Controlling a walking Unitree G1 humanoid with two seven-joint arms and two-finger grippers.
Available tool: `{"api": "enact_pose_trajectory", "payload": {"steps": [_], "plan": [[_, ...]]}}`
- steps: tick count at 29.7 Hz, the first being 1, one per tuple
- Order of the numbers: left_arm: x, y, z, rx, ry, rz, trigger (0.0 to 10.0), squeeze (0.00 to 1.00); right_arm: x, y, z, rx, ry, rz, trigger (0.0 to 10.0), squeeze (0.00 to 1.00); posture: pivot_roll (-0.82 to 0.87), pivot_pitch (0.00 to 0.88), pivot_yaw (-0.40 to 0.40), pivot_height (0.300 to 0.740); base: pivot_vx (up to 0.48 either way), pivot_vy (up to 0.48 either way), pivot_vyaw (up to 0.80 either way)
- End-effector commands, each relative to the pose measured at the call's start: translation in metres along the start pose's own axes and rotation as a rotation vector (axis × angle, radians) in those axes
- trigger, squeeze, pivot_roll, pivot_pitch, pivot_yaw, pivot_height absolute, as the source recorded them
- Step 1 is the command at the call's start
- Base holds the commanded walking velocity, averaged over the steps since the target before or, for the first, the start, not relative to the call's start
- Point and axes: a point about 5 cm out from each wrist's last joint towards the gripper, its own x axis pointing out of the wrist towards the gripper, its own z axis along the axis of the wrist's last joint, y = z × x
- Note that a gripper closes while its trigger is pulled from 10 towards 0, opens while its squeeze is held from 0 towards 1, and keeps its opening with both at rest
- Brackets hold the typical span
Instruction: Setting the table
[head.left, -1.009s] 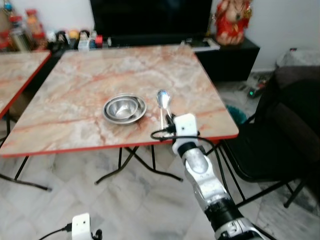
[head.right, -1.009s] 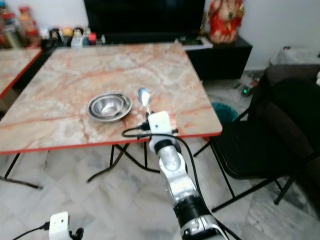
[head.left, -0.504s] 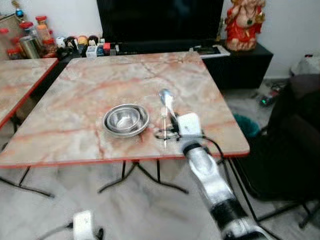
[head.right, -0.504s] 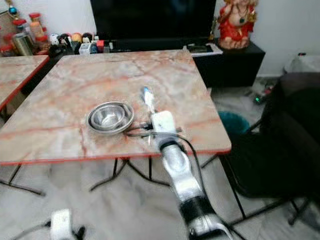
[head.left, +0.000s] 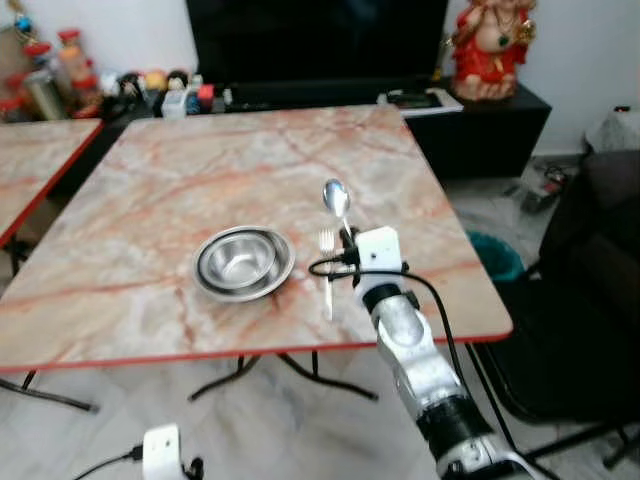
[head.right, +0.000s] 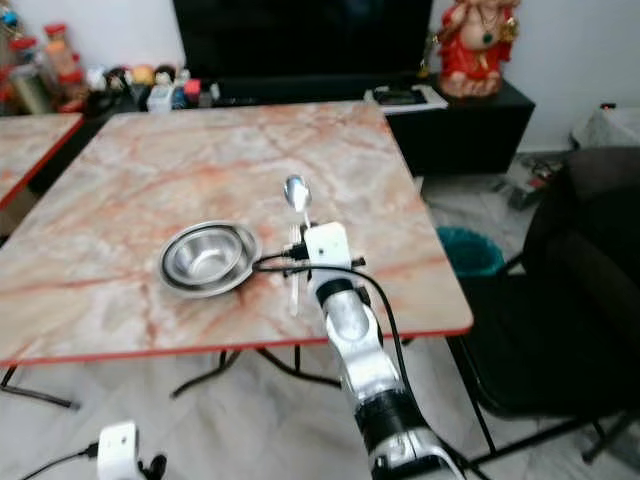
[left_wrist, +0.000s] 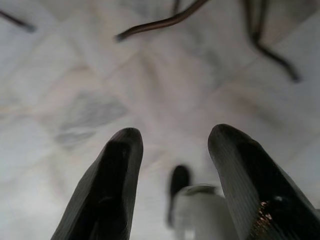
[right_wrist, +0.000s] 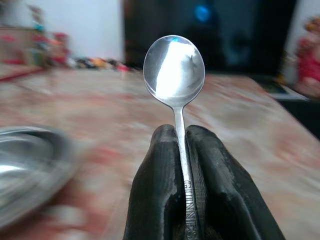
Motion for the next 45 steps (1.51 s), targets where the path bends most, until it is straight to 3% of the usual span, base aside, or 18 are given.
{"api": "enact_pose_trajectory", "payload": {"steps": [1,20,29,45], "plan": [[0.000,0.011,0.002,0.017,0.003,0.024,10.0,0.00,0.004,0.007,0.009,0.009,-0.025,0.010,10.0,0.00,0.06,0.000,0.041,0.740,0.337,0.000,0.00],[-0.003,0.022,-0.002,0.028,0.011,0.036,10.0,0.00,0.000,0.006,-0.013,0.007,0.074,-0.057,10.0,0.00,0.08,0.000,0.062,0.740,0.071,0.000,0.00],[-0.006,0.028,-0.007,0.040,0.022,0.041,10.0,0.00,0.002,0.014,-0.030,-0.004,0.158,-0.071,10.0,0.00,0.10,0.000,0.076,0.740,0.000,0.000,0.00],[-0.012,0.040,-0.019,0.048,0.042,0.061,10.0,0.00,0.010,0.003,-0.039,0.036,0.254,-0.097,10.0,0.00,0.13,0.000,0.075,0.740,0.000,0.000,0.00]]}}
